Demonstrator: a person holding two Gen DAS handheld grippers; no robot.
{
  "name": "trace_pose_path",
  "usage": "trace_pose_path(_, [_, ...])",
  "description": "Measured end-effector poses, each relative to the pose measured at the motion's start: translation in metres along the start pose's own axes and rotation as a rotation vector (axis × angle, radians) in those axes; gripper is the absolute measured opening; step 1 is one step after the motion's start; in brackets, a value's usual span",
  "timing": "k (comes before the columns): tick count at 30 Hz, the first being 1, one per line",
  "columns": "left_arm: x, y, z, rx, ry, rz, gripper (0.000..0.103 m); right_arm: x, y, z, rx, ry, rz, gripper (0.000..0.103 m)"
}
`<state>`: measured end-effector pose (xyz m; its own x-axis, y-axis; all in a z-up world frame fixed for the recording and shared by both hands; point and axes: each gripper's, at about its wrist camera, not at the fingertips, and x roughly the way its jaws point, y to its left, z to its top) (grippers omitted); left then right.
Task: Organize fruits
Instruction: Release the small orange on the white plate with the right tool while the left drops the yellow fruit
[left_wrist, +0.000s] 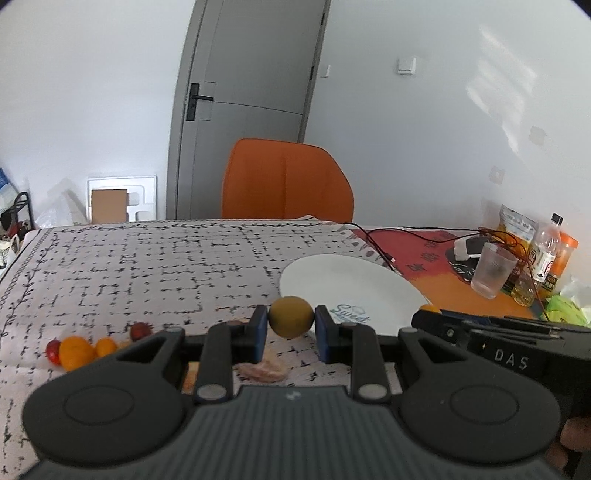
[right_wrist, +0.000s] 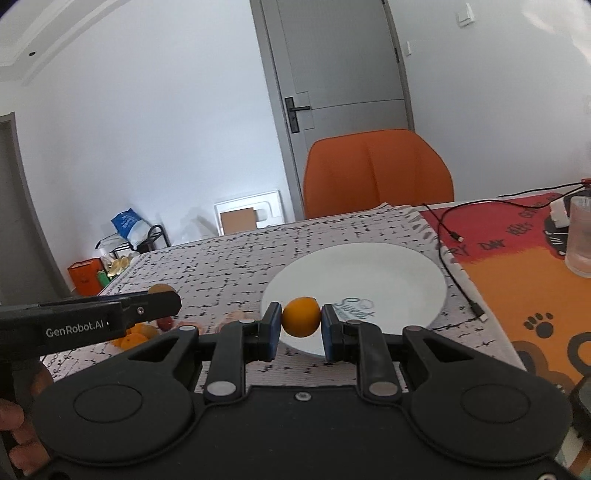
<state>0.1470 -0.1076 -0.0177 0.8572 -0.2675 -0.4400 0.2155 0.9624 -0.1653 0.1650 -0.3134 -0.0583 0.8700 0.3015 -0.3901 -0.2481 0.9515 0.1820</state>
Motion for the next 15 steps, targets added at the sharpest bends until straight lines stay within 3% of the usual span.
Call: trace_pose_path(15, [0.039, -0.025, 0.004, 0.055, 0.037, -0.024, 0.026, 0.013, -0.044, -0.005, 0.043, -0.002, -0.051, 0.022])
